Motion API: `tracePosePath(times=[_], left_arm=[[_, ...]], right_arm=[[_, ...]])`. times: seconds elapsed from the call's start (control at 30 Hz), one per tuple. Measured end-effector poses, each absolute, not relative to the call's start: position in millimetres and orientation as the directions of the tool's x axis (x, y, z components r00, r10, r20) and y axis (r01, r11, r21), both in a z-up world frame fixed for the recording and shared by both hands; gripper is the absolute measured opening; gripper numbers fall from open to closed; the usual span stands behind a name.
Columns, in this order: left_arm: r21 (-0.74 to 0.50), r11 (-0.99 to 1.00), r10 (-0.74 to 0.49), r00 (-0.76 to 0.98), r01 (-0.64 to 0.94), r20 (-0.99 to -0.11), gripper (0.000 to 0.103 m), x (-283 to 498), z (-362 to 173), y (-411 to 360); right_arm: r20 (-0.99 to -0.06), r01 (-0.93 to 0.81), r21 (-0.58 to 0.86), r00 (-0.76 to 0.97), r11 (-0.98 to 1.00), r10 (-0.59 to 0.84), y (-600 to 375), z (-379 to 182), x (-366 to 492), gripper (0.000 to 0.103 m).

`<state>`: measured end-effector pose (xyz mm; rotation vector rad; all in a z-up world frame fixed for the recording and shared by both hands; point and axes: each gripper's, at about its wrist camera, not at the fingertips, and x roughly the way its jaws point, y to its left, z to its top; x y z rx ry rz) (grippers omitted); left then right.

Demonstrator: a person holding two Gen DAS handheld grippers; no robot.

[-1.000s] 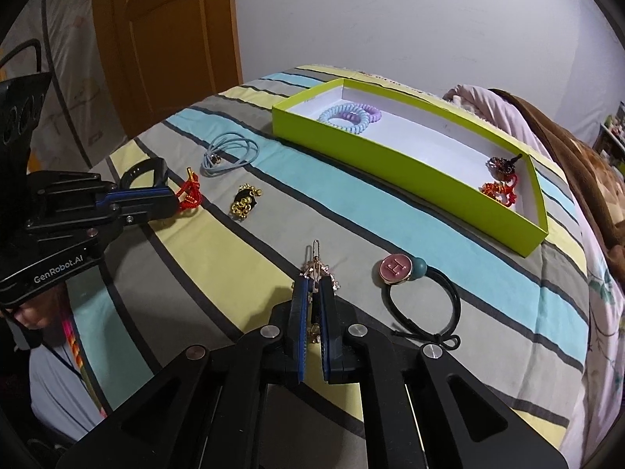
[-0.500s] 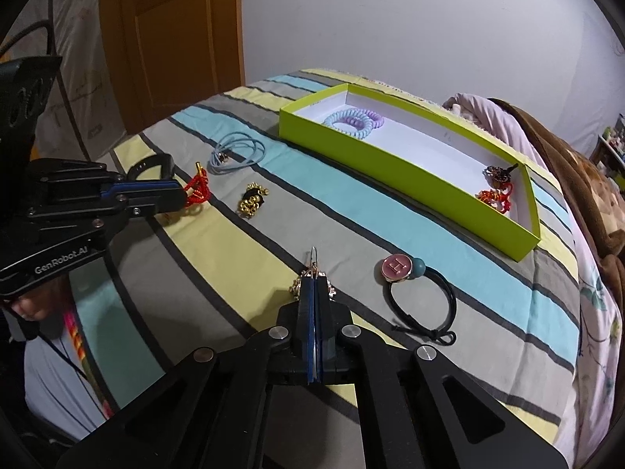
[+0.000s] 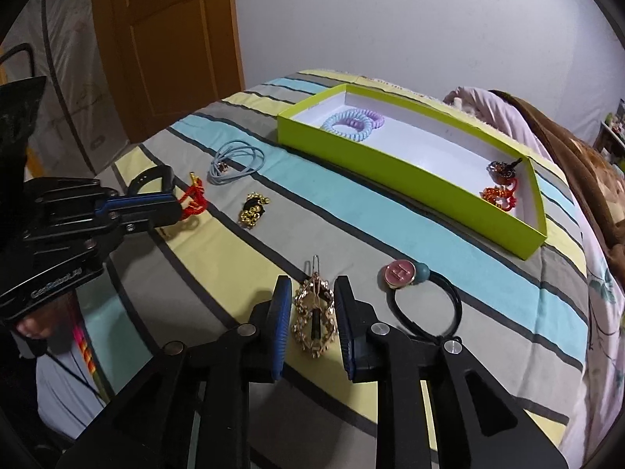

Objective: Organize jewelry
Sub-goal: 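Carry both items into the green tray and open both tools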

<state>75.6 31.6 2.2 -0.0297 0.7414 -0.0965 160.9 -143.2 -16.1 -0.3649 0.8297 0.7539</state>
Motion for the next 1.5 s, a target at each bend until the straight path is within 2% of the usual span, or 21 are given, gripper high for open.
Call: tracePosePath(times=[0.37, 0.6, 0.87, 0.9, 1.5], left_arm=[[-0.07, 0.994, -0.105, 0.73, 0.079, -0.675, 0.003, 77, 0, 34], [-0.067, 0.994, -0.11, 0.729, 0.087, -0.676, 0.003, 76, 1, 31], [-0.067, 0.993, -0.114, 0.732, 0.094, -0.671, 0.003, 75, 3, 28], [-0.067, 0.993, -0.115, 0.734, 0.094, -0.67, 0.003, 75, 4, 28], [-0.057, 0.992, -0.126, 0.753, 0.117, -0.646, 0.003, 75, 18, 19]], right_arm=[[-0.799, -0.724, -0.052, 0.443, 0.688, 0.406, -142, -26, 157, 0.024], [-0.809, -0.742, -0.045, 0.419, 0.669, 0.411, -144, -30, 154, 0.03], [-0.799, -0.73, -0.037, 0.432, 0.683, 0.419, -147, -30, 148, 0.027], [-0.797, -0.729, -0.033, 0.433, 0.684, 0.422, -148, -30, 147, 0.024], [-0.745, -0.681, 0.014, 0.482, 0.732, 0.462, -169, -12, 140, 0.024]])
